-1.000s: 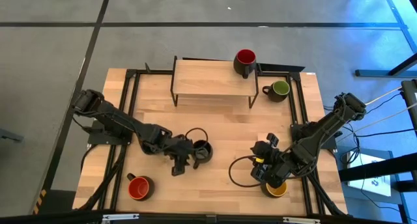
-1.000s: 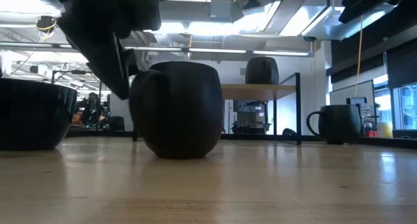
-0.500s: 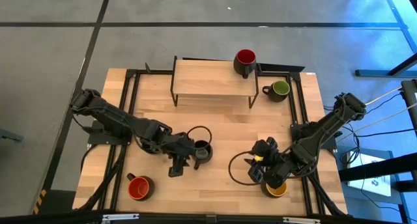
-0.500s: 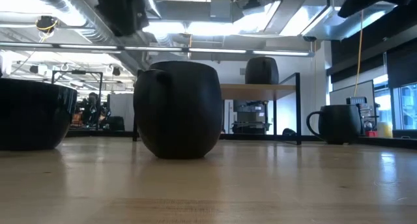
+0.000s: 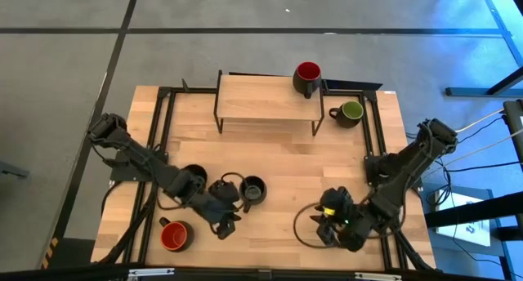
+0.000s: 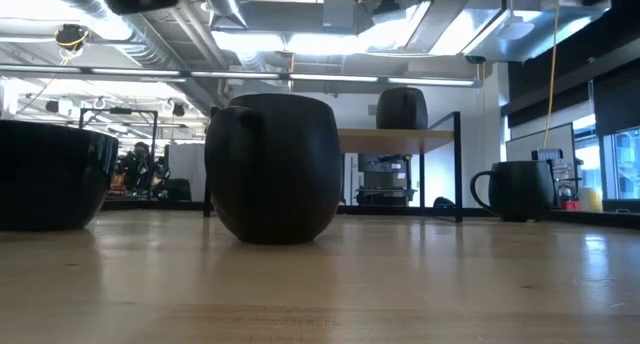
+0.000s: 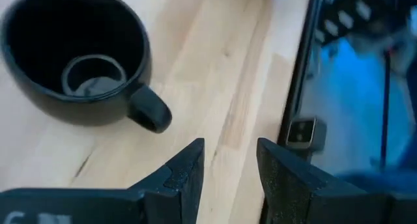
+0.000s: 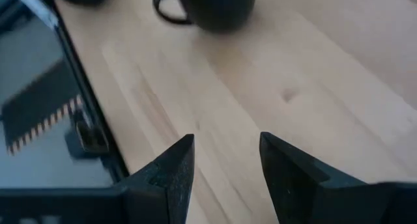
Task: Place coffee mugs
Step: Put the black mug on the shelf
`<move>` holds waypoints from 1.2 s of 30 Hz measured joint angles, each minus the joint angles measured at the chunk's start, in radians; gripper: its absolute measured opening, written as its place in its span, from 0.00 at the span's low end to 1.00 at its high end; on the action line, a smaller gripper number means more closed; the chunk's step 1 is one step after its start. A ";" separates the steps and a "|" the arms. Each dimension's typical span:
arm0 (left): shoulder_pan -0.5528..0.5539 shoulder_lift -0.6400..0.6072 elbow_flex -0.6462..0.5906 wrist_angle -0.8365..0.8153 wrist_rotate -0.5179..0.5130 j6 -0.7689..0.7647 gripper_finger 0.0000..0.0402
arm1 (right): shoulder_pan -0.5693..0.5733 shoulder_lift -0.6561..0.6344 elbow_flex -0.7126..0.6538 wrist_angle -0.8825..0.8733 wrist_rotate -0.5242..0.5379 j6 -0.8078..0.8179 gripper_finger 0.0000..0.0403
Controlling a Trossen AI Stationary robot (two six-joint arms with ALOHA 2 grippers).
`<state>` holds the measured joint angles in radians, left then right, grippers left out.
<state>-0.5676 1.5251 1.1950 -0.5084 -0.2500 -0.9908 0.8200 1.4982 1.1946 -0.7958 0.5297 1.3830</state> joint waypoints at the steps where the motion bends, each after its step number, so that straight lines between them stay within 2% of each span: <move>1: -0.010 0.008 0.001 0.023 -0.027 -0.043 0.34 | 0.012 0.006 0.002 -0.010 -0.007 0.000 0.41; 4: -0.041 0.038 0.004 0.045 -0.081 -0.177 0.33 | 0.063 0.020 0.000 -0.095 -0.048 -0.003 0.41; 6: -0.050 0.078 0.031 0.033 -0.080 -0.259 0.33 | 0.095 0.025 0.000 -0.133 -0.052 -0.002 0.41; 9: -0.052 0.164 0.134 -0.005 -0.072 -0.314 0.33 | 0.149 0.027 0.000 -0.200 -0.049 -0.002 0.41; 12: -0.043 0.252 0.295 -0.153 -0.076 -0.326 0.33 | 0.188 0.027 0.000 -0.249 -0.044 -0.002 0.41; 15: -0.037 0.332 0.454 -0.408 -0.116 -0.384 0.33 | 0.222 0.027 0.000 -0.263 -0.044 -0.001 0.41; 18: -0.031 0.397 0.551 -0.556 -0.145 -0.446 0.33 | 0.250 0.027 0.000 -0.261 -0.038 0.000 0.41; 26: -0.030 0.498 0.566 -0.606 -0.243 -0.534 0.33 | 0.288 0.027 0.000 -0.253 0.010 0.000 0.41; 36: -0.032 0.540 0.539 -0.576 -0.324 -0.579 0.33 | 0.287 0.027 0.000 -0.253 0.031 0.000 0.41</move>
<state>-0.5992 2.0655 1.7339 -1.0840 -0.5740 -1.5702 1.1069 1.5253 1.1950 -1.0489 0.5607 1.3830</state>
